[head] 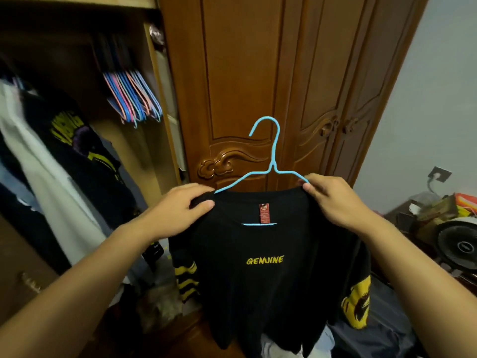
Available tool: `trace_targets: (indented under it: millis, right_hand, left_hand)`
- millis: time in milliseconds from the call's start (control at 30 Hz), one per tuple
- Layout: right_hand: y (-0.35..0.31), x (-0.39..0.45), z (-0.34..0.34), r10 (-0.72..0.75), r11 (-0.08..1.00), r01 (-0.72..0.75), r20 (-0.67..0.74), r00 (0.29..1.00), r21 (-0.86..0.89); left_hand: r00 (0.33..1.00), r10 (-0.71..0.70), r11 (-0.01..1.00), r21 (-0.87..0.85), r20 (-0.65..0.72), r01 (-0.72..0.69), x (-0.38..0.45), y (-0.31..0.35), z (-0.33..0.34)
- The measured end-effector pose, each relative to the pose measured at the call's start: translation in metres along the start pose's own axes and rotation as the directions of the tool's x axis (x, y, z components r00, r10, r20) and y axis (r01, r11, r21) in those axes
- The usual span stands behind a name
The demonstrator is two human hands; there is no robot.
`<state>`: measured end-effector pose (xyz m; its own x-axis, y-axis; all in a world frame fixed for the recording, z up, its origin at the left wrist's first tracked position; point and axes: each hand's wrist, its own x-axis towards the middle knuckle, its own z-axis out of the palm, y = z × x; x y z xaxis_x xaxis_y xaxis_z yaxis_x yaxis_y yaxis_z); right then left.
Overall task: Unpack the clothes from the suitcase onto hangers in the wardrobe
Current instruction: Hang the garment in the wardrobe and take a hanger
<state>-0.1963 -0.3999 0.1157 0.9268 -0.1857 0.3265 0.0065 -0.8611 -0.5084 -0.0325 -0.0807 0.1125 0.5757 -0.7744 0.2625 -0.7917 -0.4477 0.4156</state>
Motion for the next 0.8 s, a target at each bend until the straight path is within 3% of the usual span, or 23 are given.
trace_targets:
  millis: [67,133,233,267,333,367,433,500,567,633,667,733,800]
  right_hand:
    - [0.003,0.005,-0.009,-0.043,0.998,0.044,-0.02,0.999,0.052]
    - [0.004,0.012,-0.016,-0.05,0.998,0.049,0.034,0.998,0.042]
    - [-0.003,0.019,-0.032,-0.104,0.994,0.098,0.168,0.98,0.048]
    - [-0.003,0.018,-0.036,-0.175,0.985,0.172,0.156,0.972,0.034]
    - [-0.003,0.015,-0.036,-0.371,0.926,0.368,-0.013,0.929,-0.087]
    - [-0.003,0.013,-0.029,-0.416,0.907,0.406,-0.08,0.906,-0.117]
    - [-0.003,0.011,0.0,-0.44,0.894,0.44,0.019,0.898,-0.086]
    - [-0.001,0.01,0.028,-0.436,0.889,0.45,0.142,0.889,-0.09]
    - [0.001,0.014,0.039,-0.45,0.883,0.455,0.068,0.89,-0.112]
    - [-0.007,0.019,0.037,-0.479,0.873,0.484,0.079,0.874,-0.064]
    - [-0.012,0.022,0.037,-0.485,0.87,0.492,0.114,0.867,-0.039]
    - [-0.021,0.028,0.036,-0.483,0.872,0.488,0.117,0.868,-0.026]
    - [-0.023,0.043,0.022,-0.474,0.878,0.479,0.163,0.865,0.008]
  left_hand:
    - [0.996,-0.003,1.0,0.008,-0.085,0.004,0.012,0.016,0.005]
    - [0.979,0.044,0.992,0.125,-0.199,-0.019,0.02,0.031,0.013]
    - [0.877,0.233,0.935,0.344,-0.419,-0.084,0.012,0.039,0.023]
    - [0.829,0.297,0.913,0.395,-0.474,-0.101,0.004,0.039,0.026]
    - [0.765,0.344,0.896,0.435,-0.544,-0.093,-0.016,0.039,0.034]
    - [0.76,0.313,0.905,0.421,-0.57,-0.058,-0.023,0.037,0.038]
    - [0.832,0.134,0.93,0.357,-0.539,0.081,-0.032,0.028,0.049]
    - [0.953,-0.13,0.902,0.365,-0.274,0.229,-0.039,0.022,0.062]
    - [0.965,-0.237,0.934,0.247,-0.116,0.259,-0.042,0.022,0.071]
    - [0.963,-0.2,0.966,0.128,-0.181,0.225,-0.039,0.037,0.067]
    - [0.963,-0.164,0.967,0.157,-0.213,0.199,-0.035,0.046,0.063]
    - [0.956,-0.177,0.925,0.292,-0.232,0.242,-0.026,0.061,0.049]
    - [0.916,-0.273,0.797,0.464,-0.295,0.387,-0.012,0.059,0.03]
